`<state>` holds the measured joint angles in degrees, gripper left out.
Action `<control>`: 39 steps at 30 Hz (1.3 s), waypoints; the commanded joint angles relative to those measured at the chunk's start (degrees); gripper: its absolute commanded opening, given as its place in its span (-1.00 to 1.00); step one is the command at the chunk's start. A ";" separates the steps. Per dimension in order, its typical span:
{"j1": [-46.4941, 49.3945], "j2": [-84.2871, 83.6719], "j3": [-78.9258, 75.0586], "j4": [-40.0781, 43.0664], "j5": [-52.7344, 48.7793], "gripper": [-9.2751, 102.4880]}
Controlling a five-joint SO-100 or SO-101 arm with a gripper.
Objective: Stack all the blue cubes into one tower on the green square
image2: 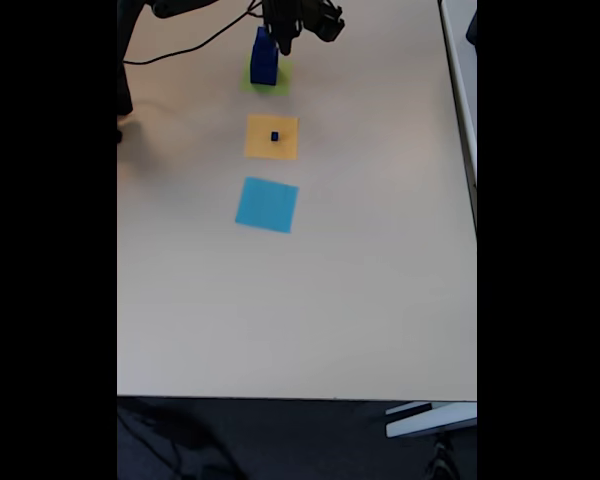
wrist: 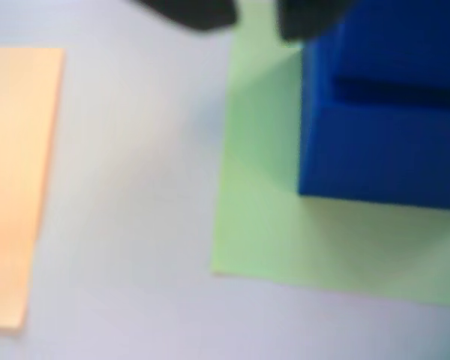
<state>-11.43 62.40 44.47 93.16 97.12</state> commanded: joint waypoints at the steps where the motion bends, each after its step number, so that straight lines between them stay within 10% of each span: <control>1: 2.02 5.36 -5.89 1.58 -4.31 -0.83; 22: 5.80 10.81 -10.63 7.47 -20.74 -0.83; 39: -2.72 9.23 -11.25 7.56 -8.61 -0.83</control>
<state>-13.18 67.24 35.77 100.37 86.57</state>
